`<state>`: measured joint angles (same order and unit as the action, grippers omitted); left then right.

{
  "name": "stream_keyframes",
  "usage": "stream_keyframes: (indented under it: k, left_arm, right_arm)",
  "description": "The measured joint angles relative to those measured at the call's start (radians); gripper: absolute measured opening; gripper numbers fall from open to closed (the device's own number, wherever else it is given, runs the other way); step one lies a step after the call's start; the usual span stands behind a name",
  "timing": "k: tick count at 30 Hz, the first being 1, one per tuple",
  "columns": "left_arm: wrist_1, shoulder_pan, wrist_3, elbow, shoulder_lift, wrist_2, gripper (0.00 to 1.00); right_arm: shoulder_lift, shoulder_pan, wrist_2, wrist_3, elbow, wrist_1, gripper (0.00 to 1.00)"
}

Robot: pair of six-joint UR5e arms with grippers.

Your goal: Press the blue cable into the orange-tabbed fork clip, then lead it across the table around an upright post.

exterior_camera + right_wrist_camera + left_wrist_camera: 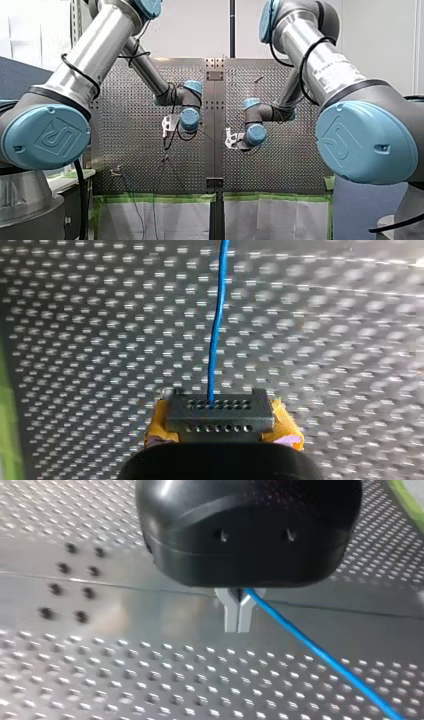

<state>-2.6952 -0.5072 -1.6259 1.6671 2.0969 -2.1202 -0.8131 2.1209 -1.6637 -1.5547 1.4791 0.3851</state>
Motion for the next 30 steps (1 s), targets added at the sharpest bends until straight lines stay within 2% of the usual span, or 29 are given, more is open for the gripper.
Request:
stream_keyframes:
  k: [5, 9, 14, 24, 30]
  left_arm:
    - [-0.008, -0.011, 0.003, 0.0, -0.047, -0.018, 0.0]
    - [-0.01, -0.018, 0.009, -0.004, -0.077, -0.028, 0.0]
    - [-0.031, -0.029, 0.019, -0.022, -0.118, -0.047, 0.0]
    - [-0.078, -0.046, 0.039, -0.08, -0.131, -0.081, 0.0]
    - [-0.092, -0.043, 0.033, -0.103, -0.131, -0.089, 0.0]
  right_arm:
    - [-0.044, 0.004, 0.005, -0.005, 0.0, -0.003, 0.0]
    - [-0.081, 0.006, 0.031, -0.016, -0.006, -0.017, 0.0]
    - [-0.124, 0.009, 0.059, -0.02, -0.02, -0.053, 0.0]
    - [-0.216, 0.021, 0.074, -0.018, -0.076, -0.137, 0.0]
    - [-0.273, 0.025, 0.074, -0.017, -0.092, -0.162, 0.0]
